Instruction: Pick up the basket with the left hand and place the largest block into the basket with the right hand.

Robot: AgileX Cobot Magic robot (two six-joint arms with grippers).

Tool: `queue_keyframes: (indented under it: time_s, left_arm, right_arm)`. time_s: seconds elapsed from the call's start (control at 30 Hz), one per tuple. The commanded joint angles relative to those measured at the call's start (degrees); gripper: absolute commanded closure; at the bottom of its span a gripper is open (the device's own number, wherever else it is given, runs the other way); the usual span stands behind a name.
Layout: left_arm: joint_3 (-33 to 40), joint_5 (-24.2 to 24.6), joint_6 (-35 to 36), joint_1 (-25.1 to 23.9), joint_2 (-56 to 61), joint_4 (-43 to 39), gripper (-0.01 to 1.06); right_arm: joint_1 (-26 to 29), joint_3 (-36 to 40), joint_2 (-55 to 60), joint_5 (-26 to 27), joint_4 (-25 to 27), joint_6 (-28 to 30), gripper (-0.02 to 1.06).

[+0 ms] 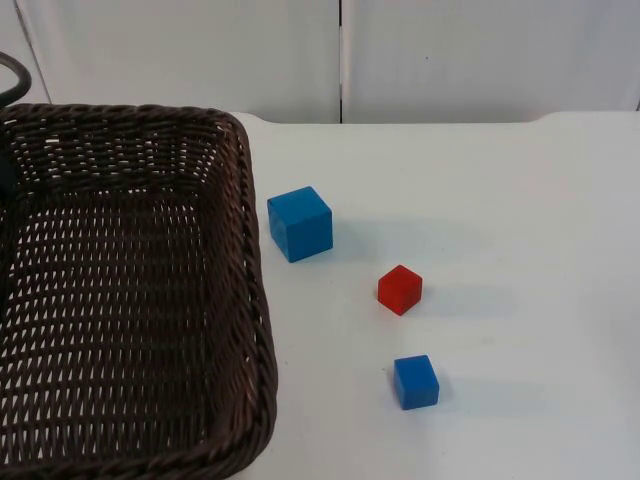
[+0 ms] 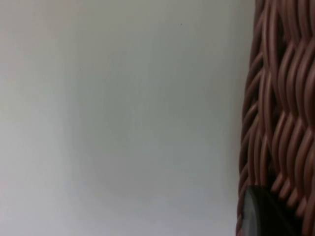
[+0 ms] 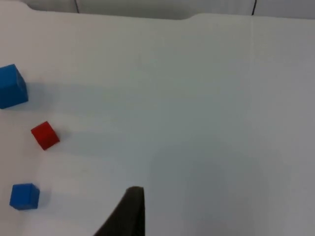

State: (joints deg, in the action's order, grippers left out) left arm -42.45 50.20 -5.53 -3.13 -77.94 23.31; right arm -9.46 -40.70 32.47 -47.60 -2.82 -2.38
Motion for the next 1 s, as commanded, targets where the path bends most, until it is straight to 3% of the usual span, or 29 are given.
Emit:
queue_keyframes:
  time_s: [0.0, 0.37, 0.47, 0.7, 0.9, 0.97]
  left_arm:
    - [-0.01, -0.3, 0.02, -0.26, 0.57, 1.21, 1.05]
    - [-0.01, -0.3, 0.02, -0.26, 0.57, 1.21, 1.05]
    - [-0.01, -0.3, 0.02, -0.26, 0.57, 1.21, 1.05]
    - [-0.01, -0.58, 0.02, -0.26, 0.57, 1.21, 1.05]
    - [-0.01, -1.04, 0.02, -0.26, 0.57, 1.1, 1.05]
    - [-0.01, -1.04, 0.02, -0.26, 0.57, 1.1, 1.05]
  right_arm:
    - [0.07, -2.13, 2.85, 2.24, 0.17, 0.48, -0.01]
    - [0.07, -6.41, 15.66, 5.41, 0.83, 2.02, -0.01]
    - [0.07, -6.41, 20.07, 5.67, 4.71, 7.2, -0.01]
    - [0.07, -6.41, 26.94, 7.5, 12.42, 13.33, -0.01]
    - [0.07, -6.41, 33.22, 7.75, 23.31, 24.25, -0.01]
    - [0.07, -6.41, 34.11, 7.84, 24.86, 25.68, -0.01]
